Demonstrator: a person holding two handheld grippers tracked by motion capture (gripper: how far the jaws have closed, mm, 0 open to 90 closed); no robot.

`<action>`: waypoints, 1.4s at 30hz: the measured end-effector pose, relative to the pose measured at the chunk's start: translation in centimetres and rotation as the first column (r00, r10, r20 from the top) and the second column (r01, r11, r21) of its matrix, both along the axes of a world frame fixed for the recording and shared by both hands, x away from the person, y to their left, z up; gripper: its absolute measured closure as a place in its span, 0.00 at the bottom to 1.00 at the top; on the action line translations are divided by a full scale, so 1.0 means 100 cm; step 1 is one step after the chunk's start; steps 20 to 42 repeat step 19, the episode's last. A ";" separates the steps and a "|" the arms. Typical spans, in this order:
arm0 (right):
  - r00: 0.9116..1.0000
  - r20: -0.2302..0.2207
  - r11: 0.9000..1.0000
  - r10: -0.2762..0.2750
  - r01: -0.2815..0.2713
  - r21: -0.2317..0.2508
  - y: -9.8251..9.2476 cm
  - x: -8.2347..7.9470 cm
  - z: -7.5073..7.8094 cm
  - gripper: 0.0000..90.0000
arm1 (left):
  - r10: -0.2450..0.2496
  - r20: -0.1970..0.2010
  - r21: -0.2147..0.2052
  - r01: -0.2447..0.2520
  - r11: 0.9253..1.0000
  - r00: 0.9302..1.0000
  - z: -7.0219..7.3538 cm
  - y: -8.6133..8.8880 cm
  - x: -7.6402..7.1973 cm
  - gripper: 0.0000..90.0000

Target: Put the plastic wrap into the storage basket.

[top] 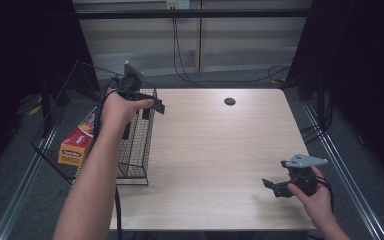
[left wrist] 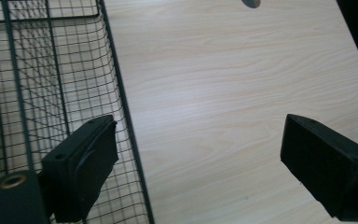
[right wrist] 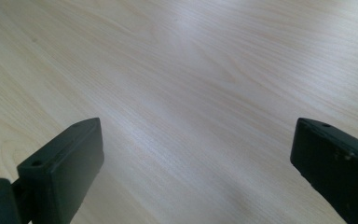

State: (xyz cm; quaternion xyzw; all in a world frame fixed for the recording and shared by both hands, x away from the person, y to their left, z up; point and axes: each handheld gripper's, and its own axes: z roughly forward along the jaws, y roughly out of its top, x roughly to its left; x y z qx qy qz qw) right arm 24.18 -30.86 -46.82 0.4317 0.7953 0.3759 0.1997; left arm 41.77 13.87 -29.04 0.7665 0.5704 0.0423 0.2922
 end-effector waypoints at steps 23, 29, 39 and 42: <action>1.000 -0.003 1.000 0.006 -0.006 -0.004 0.002 0.000 -0.001 0.02 | -0.129 0.037 -0.037 0.130 0.991 0.991 -0.027 -0.039 -0.012 0.11; 1.000 -0.003 1.000 0.006 -0.006 -0.004 0.002 0.000 -0.001 0.02 | -0.129 0.037 -0.037 0.130 0.991 0.991 -0.027 -0.039 -0.012 0.11; 1.000 -0.003 1.000 0.006 -0.006 -0.004 0.002 0.000 -0.001 0.02 | -0.129 0.037 -0.037 0.130 0.991 0.991 -0.027 -0.039 -0.012 0.11; 1.000 -0.003 1.000 0.006 -0.006 -0.004 0.002 0.000 -0.001 0.02 | -0.129 0.037 -0.037 0.130 0.991 0.991 -0.027 -0.039 -0.012 0.11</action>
